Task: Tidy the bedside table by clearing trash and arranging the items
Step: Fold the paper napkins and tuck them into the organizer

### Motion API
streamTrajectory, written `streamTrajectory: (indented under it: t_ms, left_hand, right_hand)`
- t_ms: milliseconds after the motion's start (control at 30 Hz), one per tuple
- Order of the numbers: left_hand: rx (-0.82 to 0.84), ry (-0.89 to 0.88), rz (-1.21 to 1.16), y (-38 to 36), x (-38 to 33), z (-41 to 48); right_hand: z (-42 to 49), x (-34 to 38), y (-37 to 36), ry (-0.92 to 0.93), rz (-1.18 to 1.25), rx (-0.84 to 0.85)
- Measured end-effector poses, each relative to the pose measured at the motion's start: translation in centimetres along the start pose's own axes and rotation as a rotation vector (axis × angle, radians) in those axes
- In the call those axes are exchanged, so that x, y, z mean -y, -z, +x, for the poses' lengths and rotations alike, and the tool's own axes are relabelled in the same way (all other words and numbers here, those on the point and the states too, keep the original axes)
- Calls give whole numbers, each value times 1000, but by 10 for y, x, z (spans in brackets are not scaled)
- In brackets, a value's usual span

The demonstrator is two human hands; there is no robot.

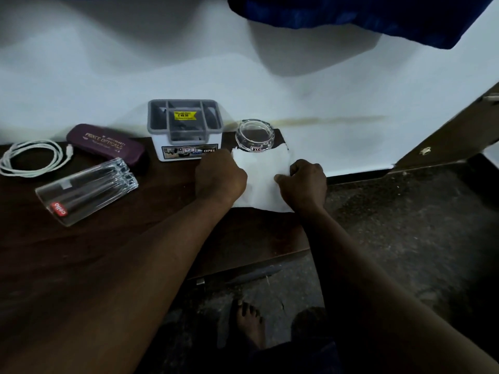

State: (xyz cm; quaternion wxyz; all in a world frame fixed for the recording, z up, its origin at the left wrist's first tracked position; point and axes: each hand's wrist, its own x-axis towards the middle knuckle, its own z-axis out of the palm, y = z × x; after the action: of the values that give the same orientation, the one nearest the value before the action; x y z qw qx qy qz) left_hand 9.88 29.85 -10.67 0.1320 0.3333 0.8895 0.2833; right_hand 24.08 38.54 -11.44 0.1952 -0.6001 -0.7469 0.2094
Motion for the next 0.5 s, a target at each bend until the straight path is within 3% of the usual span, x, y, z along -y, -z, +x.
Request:
streamTrajectory:
  t_ms: [300, 500]
  left_hand:
    - [54, 189, -223, -1, 0, 4]
    - [90, 216, -323, 0, 0, 8]
  right_hand:
    - [-1, 6, 3, -75, 94, 42]
    - [8, 6, 9, -169, 179, 88]
